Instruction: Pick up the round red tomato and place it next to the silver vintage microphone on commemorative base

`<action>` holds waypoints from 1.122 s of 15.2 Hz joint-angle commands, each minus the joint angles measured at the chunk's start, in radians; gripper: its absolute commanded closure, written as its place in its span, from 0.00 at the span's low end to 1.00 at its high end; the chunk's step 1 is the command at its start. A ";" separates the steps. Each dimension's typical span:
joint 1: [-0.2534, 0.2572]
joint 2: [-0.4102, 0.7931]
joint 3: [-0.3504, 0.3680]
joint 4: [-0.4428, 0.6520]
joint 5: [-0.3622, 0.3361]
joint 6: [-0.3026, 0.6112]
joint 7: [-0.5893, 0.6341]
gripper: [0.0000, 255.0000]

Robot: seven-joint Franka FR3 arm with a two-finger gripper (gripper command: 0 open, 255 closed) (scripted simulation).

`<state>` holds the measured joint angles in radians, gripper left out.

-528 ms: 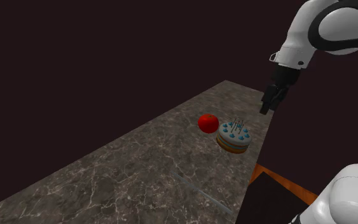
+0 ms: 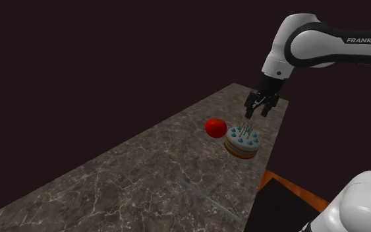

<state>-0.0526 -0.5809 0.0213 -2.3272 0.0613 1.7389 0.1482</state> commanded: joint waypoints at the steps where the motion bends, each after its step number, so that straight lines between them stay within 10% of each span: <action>1: -0.017 0.060 0.024 0.011 -0.002 0.068 0.075 0.00; 17: -0.141 0.594 0.093 0.282 -0.184 0.405 0.659 0.00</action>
<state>-0.1875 -0.0233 0.1169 -2.0731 -0.1051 2.1324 0.7676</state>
